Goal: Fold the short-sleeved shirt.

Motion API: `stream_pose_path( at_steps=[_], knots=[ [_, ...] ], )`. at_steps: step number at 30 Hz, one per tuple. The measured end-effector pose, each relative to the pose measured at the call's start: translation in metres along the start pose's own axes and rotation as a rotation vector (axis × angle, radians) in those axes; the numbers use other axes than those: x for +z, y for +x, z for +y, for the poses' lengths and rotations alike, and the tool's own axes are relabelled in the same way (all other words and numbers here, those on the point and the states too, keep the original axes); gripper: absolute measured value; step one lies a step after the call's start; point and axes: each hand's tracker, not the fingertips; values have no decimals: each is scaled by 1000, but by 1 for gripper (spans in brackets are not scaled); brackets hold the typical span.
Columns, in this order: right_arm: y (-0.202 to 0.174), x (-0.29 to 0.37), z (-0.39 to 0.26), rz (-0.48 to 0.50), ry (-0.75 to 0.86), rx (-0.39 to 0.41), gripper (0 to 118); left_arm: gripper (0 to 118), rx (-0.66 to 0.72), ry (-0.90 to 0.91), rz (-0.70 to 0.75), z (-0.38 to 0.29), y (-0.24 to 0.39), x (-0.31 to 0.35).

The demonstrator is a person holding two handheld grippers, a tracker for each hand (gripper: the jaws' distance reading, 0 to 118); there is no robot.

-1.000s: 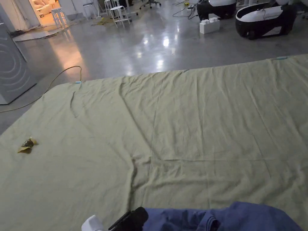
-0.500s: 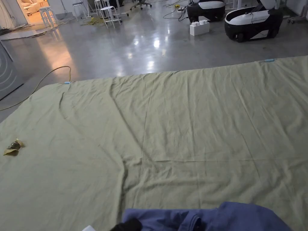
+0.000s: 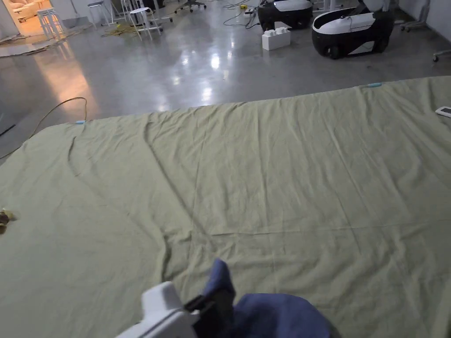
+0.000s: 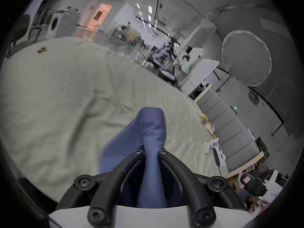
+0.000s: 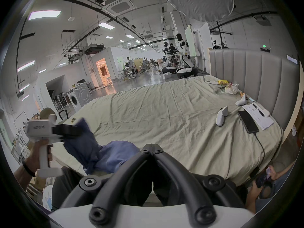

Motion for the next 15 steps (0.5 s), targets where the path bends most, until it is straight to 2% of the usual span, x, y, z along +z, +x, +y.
stream_pose_path(
  at_steps=[3, 5, 9, 11, 12, 13, 14, 15],
  knots=[
    [5, 9, -5, -24, -16, 7, 0, 12, 9, -165, -27, -27, 20, -49],
    [10, 12, -11, -47, -30, -8, 0, 19, 38, -188, -25, -44, 22, -68],
    [23, 13, -21, -64, -57, -53, 0, 79, -28, -188, -81, -30, 25, -46],
    [27, 13, -22, -63, -58, -63, 0, 78, -74, -97, -86, -13, 25, -18],
    [28, 12, -22, -62, -58, -68, 0, 77, -56, -52, -73, -5, 22, -3],
    [29, 12, -23, -58, -58, -73, 0, 70, -18, -16, -61, -1, 19, 8],
    [30, 11, -24, -54, -57, -78, 0, 50, 44, 7, -71, 2, 15, 14],
    [31, 10, -25, -52, -58, -83, 0, 6, 114, 32, -108, 1, 11, 14]
  ],
)
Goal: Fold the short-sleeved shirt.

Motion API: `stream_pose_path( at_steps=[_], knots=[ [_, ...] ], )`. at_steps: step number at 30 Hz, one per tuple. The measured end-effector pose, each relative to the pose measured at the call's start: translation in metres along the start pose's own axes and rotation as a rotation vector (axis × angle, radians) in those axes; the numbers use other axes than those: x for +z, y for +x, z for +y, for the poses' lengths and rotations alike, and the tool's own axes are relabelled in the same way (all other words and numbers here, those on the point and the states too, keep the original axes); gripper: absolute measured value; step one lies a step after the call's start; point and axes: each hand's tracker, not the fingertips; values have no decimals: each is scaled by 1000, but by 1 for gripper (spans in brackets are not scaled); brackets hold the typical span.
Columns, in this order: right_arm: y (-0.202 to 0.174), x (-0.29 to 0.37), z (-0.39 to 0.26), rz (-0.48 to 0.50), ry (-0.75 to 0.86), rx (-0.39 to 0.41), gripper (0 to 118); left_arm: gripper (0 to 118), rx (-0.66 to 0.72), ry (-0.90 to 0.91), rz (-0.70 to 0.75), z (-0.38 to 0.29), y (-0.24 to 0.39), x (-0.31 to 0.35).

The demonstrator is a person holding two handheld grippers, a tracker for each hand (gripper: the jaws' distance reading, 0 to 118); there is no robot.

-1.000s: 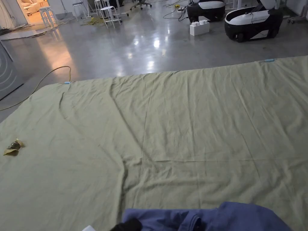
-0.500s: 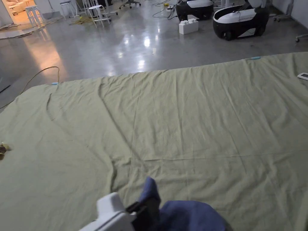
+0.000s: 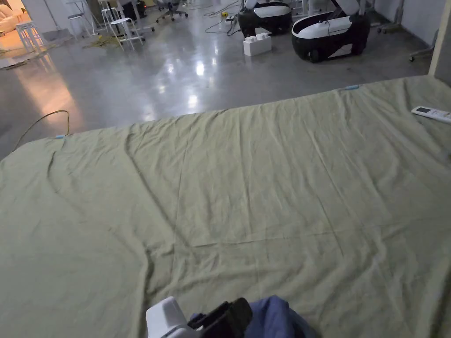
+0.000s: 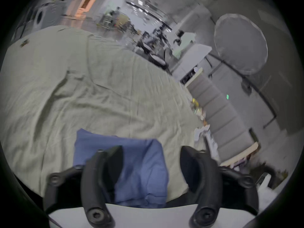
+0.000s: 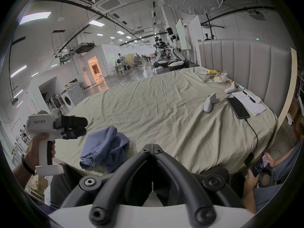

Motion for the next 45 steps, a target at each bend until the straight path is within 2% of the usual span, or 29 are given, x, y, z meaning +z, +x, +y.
stream_pose_path(
  at_steps=[1, 5, 7, 9, 11, 14, 15, 17, 19, 21, 23, 24, 25, 26, 27, 28, 29, 30, 31, 32, 33, 37, 40, 42, 43, 44, 45],
  knots=[
    [0, -1, -1, 0, -2, -3, 0, 2, 59, -4, -41, -2, -5, -7],
    [-4, 2, -1, 2, -13, 5, 0, 2, 19, -186, -95, -37, -7, -69],
    [-5, 5, -1, 3, -15, 15, 0, 2, -7, -315, -51, -64, -7, -103],
    [-5, 6, -3, -2, -21, 14, 0, 1, -115, -406, 61, -88, -13, -132],
    [-5, 6, -6, 0, -29, 5, 0, 0, -157, -381, 33, -95, -17, -137],
    [-15, -9, -7, -1, -72, -1, 0, 0, -135, -374, 37, -78, -9, -123],
    [-23, -21, -6, 18, -101, 19, 0, 0, -130, -367, 34, -73, -7, -115],
    [-42, -52, -4, 129, -144, 93, 0, 0, -141, -277, -21, -57, 0, -81],
    [-67, -87, -3, 195, -173, 149, 0, 1, -139, -189, -121, -37, 1, -39],
    [-89, -127, -4, 273, -218, 130, 0, 0, -156, -112, -86, -22, -5, 2],
    [-110, -167, -7, 323, -287, 154, 0, 1, -151, -59, -35, -13, -21, 32],
    [-117, -185, -11, 331, -320, 186, 0, 1, -133, -56, -27, -9, -31, 41],
    [-125, -204, -16, 277, -374, 246, 0, 1, -112, -61, -18, -8, -42, 46],
    [-131, -220, -24, 177, -438, 308, 0, 2, -111, -68, -21, -6, -55, 48],
    [-133, -236, -34, 129, -521, 348, 0, 10, -75, -91, -22, -6, -69, 50],
    [-129, -245, -41, 182, -521, 337, 0, 21, -49, -88, 10, -6, -78, 53],
    [-128, -243, -38, 190, -473, 312, 0, 39, -9, -70, 41, -6, -89, 51],
    [-129, -238, -32, 190, -474, 301, 0, 69, 26, -73, 40, -5, -98, 51],
    [-130, -236, -28, 191, -482, 304, 0, 84, 73, -94, 19, -2, -106, 49],
    [-127, -233, -29, 191, -486, 312, 0, 95, 108, -99, 19, -1, -115, 46],
    [-128, -234, -30, 191, -486, 321, 0, 98, 135, -102, 0, 0, -117, 38],
    [-129, -234, -32, 180, -478, 330, 0, 98, 137, -210, 10, -1, -132, -2],
    [-125, -232, -35, 181, -460, 287, 0, 98, 144, -287, -136, -7, -134, -34],
    [-122, -232, -35, 187, -458, 275, 0, 95, 159, -367, -129, -16, -131, -57],
    [-121, -232, -35, 191, -457, 269, 0, 87, 133, -376, -85, -19, -127, -64],
    [-120, -233, -35, 194, -458, 264, 0, 65, 100, -369, -59, -19, -123, -68],
    [-118, -233, -33, 197, -462, 250, 0, 35, 73, -367, 17, -19, -121, -71]
  ],
)
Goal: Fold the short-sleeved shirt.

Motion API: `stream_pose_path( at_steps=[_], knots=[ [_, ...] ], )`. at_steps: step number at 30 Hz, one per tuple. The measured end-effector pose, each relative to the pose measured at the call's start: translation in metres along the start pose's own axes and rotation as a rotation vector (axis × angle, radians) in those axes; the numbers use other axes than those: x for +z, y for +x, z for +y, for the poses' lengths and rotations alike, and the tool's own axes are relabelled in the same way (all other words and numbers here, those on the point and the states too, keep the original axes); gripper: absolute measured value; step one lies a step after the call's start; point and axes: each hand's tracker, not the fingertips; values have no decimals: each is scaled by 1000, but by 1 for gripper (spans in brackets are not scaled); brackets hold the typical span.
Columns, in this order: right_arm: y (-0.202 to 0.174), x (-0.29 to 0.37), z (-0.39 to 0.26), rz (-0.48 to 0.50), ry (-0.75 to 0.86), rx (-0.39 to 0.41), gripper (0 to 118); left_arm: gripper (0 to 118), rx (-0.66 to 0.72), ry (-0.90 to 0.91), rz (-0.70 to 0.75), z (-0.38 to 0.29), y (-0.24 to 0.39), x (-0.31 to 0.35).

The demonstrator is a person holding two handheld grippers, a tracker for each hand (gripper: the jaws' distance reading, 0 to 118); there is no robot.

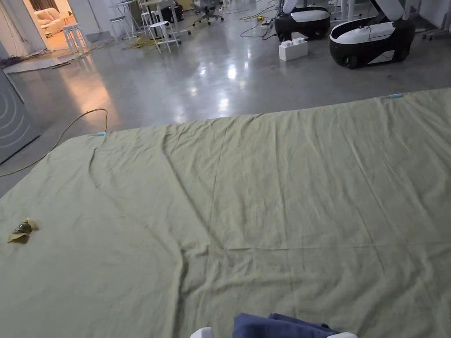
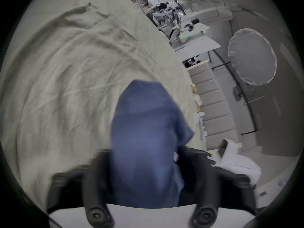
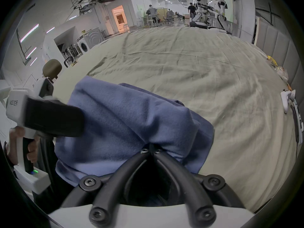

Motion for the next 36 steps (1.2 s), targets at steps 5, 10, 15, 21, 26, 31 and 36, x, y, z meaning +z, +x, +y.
stream_pose_path(
  at_steps=[5, 10, 15, 21, 26, 31, 36],
  knots=[
    [14, 29, 10, 153, 59, -196, 0, 30, 0, 51, -68, 8, 6, 34],
    [11, 66, 15, 221, 167, -213, 0, 29, -5, 203, -50, 56, -30, 149],
    [14, 79, 9, 259, 214, -344, 0, 29, 51, 179, 353, 127, -114, 259],
    [24, 82, 7, 230, 209, -366, 0, 29, 116, 139, 534, 171, -175, 262],
    [33, 83, 4, 181, 186, -349, 0, 71, 45, 131, 788, 176, -178, 240],
    [51, 115, 15, 138, 315, -263, 0, 71, -124, 279, 878, 166, -85, 297],
    [66, 177, 42, -6, 545, -246, 0, 71, -405, 658, 542, 103, 68, 340]
  ],
)
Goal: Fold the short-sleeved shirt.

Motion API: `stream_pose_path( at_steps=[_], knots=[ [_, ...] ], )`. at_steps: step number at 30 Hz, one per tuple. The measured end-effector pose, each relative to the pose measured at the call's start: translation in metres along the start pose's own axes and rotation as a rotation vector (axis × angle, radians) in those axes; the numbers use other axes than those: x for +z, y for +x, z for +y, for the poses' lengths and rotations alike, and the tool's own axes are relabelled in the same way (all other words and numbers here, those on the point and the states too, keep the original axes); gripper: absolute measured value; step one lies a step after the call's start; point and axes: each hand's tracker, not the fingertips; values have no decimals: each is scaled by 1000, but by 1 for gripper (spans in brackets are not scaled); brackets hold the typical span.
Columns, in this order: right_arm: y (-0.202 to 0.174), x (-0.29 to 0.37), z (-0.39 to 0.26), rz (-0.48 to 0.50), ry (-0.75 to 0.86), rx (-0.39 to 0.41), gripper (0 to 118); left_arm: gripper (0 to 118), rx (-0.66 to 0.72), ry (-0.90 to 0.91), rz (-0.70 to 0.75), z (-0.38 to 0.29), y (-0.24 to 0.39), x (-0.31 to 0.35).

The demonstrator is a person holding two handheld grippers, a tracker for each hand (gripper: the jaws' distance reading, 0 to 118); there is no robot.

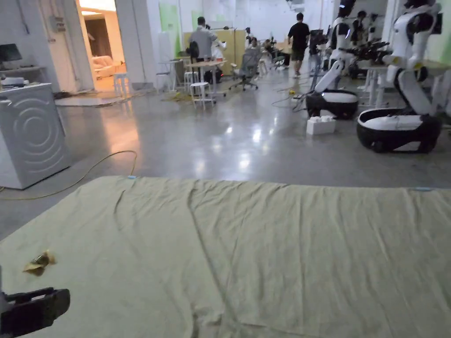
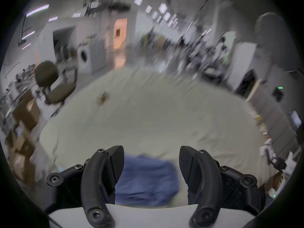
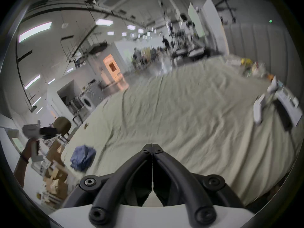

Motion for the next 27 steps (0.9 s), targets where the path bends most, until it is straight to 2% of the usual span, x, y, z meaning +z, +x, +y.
stream_pose_path(
  at_steps=[1, 3, 5, 7, 9, 10, 12, 13, 14, 15, 16, 18, 21, 22, 25, 27],
  knots=[
    [-1, 10, 9, -12, 48, 21, 0, 71, -21, 95, -43, 0, 25, 20],
    [-4, 29, 24, -48, 132, 91, 0, 71, -107, 249, -37, -8, 75, 50],
    [-13, 46, 33, -105, 211, 200, 0, 70, -190, 290, -24, -17, 116, 61],
    [-23, 63, 40, -119, 295, 248, 0, 60, -251, 327, 9, -35, 160, 75],
    [-31, 78, 44, -105, 363, 235, 0, 44, -385, 426, 24, -52, 174, 74],
    [-35, 83, 46, -109, 382, 247, 0, 35, -357, 471, 65, -60, 188, 80],
    [-43, 90, 46, -120, 396, 294, 0, 10, -318, 457, 103, -62, 214, 89],
    [-46, 94, 44, -130, 416, 325, 0, 8, -295, 464, 91, -66, 215, 90],
    [-48, 96, 43, -125, 447, 378, 0, 8, -272, 469, 14, -67, 214, 91],
    [-45, 95, 38, -120, 426, 347, 0, 8, -260, 430, -87, -68, 212, 91],
    [-43, 95, 34, -113, 423, 346, 0, 7, -258, 391, -103, -67, 214, 90],
    [-39, 97, 24, -109, 444, 351, 0, 4, -265, 393, -35, -74, 211, 90],
    [-31, 94, 17, -166, 399, 311, 0, 3, -229, 344, -102, -77, 200, 88],
    [-32, 93, 19, -179, 422, 338, 0, 3, -211, 332, -130, -78, 197, 85],
    [-28, 91, 19, -166, 362, 259, 0, 3, -196, 342, -99, -75, 197, 81],
    [-34, 93, 21, -170, 398, 303, 0, 3, -197, 370, -110, -74, 196, 83]
  ],
)
